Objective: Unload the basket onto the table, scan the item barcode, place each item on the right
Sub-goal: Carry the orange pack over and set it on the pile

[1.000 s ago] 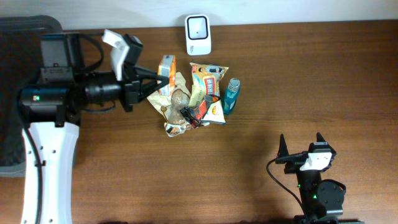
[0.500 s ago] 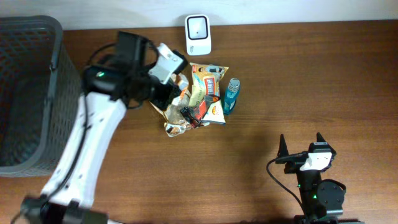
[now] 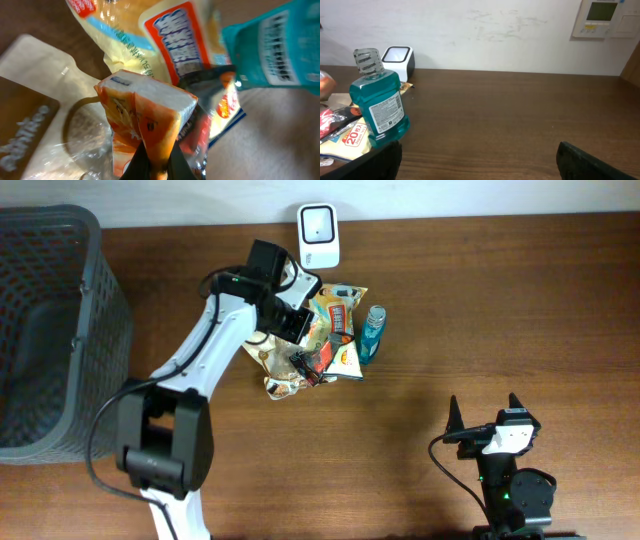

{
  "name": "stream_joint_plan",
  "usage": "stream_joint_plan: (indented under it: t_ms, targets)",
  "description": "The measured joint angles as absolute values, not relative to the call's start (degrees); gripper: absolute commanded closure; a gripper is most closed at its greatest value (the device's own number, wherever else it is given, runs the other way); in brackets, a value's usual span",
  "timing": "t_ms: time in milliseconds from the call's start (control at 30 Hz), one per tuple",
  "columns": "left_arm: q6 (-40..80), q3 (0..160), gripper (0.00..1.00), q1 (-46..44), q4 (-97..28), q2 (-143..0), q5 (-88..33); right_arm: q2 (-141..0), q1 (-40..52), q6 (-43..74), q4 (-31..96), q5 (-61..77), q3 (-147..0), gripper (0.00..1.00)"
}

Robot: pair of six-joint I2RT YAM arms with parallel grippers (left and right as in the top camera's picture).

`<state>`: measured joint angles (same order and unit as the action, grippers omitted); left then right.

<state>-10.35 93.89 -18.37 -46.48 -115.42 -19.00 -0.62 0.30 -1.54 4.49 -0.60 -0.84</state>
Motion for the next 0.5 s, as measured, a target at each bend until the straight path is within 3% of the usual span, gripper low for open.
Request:
stream_joint_plan:
  t_ms: [133, 200, 233, 500]
  targets:
    - [-5.61, 93.82, 0.98, -18.37, -44.86, -118.48, -18.98, -0.64, 0.3, -1.56, 4.49, -0.6, -0.84, 0.02]
    - [-4.32, 93.69, 0.27, -18.37, -44.27, -118.76, -18.63, -0.62, 0.3, -1.56, 4.49, -0.6, -0.84, 0.01]
    - [-3.86, 93.67, 0.01, -18.37, -43.88, -118.76, -18.52, -0.62, 0.3, -1.56, 4.49, -0.6, -0.84, 0.02]
    - [-2.48, 93.8, 0.01, -18.35, -43.11, -118.76, -18.83, -0.62, 0.3, -1.58, 4.49, -0.6, -0.84, 0.02]
